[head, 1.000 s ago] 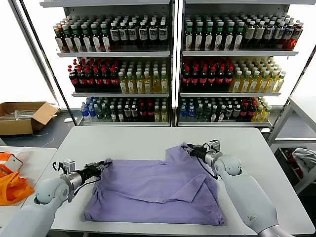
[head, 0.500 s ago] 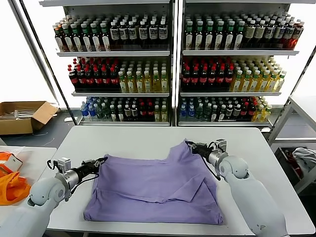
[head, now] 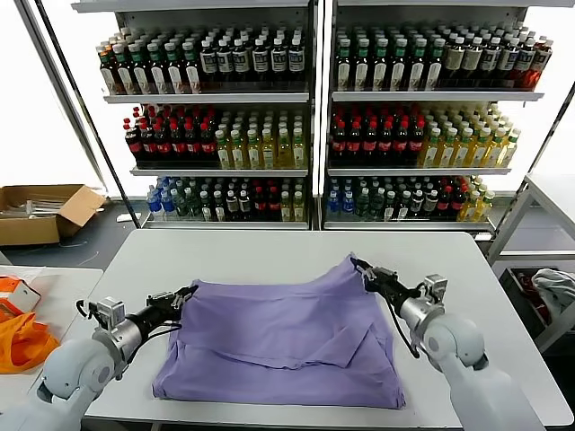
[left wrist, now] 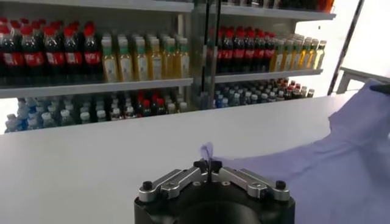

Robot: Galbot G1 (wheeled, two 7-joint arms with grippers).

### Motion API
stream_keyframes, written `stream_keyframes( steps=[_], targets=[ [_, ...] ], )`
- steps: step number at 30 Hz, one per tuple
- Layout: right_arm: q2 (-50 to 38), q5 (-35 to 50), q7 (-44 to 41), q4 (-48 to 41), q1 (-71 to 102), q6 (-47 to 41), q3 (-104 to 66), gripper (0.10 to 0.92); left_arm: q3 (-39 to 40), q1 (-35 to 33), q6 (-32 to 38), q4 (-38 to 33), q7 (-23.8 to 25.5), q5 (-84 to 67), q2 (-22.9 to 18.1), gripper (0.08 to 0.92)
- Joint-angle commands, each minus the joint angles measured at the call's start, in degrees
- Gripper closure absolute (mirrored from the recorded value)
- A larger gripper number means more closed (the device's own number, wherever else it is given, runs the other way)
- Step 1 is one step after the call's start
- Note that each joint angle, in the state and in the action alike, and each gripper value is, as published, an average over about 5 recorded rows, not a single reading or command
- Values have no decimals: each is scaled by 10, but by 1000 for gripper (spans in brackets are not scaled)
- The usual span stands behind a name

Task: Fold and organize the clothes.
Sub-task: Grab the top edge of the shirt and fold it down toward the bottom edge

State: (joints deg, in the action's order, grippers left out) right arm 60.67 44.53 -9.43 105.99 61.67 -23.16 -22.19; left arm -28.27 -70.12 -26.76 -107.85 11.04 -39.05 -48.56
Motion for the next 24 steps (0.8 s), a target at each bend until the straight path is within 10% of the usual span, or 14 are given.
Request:
stream_keyframes(
  steps=[1,24],
  targets=[
    [-14,9,12,161,191,11,-80,919,-83,-135,3,-97,-12,21,1,897],
    [-61,-121,-11,205,377,57,-109,919,-137,-290,38,-116,39,138,-17,897]
  ],
)
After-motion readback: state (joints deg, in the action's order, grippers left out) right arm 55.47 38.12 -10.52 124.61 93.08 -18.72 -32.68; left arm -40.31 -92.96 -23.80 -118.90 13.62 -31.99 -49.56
